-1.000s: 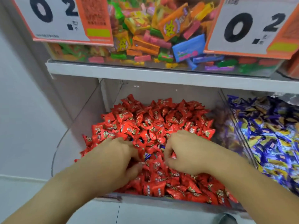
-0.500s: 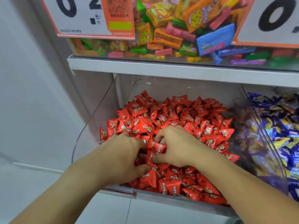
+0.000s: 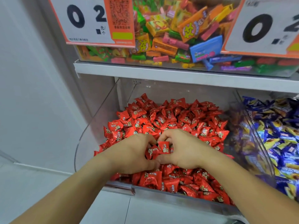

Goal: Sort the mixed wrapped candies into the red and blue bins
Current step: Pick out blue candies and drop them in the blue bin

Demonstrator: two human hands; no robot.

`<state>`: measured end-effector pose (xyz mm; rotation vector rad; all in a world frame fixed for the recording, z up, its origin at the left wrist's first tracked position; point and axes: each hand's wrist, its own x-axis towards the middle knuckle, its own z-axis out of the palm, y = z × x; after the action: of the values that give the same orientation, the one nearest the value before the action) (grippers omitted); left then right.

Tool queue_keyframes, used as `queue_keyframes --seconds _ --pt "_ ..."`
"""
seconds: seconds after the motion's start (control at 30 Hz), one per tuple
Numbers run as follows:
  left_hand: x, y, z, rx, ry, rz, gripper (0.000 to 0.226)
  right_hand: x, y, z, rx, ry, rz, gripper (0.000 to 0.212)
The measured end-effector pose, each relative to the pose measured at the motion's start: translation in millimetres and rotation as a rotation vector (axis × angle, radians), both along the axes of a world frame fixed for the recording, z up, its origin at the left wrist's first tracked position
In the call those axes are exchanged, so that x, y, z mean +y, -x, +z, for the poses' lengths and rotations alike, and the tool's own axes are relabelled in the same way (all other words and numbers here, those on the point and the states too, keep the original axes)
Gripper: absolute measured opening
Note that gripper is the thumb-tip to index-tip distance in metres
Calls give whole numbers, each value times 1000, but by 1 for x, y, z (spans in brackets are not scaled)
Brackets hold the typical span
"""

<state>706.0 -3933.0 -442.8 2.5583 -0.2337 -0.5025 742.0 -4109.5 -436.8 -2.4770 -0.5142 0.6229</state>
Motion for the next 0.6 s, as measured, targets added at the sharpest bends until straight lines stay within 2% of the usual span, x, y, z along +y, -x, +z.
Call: queue_keyframes --seconds 0.13,0.23,0.33,0.43,0.53,0.6 --pt "-1 1 7 -76 227 150 44 -12 -7 6 -10 -176 -92 34" --pt "-4 3 10 -126 341 167 40 -27 -8 17 -66 -289 -103 31" --pt "-16 7 14 -176 519 199 34 -34 -1 25 -142 -343 -32 40" --pt "-25 6 21 -203 621 233 18 -34 4 31 -153 -450 -67 55" --pt "-24 5 22 -191 643 263 12 -41 4 37 -101 -335 -63 56" --pt "-20 3 20 -221 602 309 14 -52 4 43 -95 -19 -2 49"
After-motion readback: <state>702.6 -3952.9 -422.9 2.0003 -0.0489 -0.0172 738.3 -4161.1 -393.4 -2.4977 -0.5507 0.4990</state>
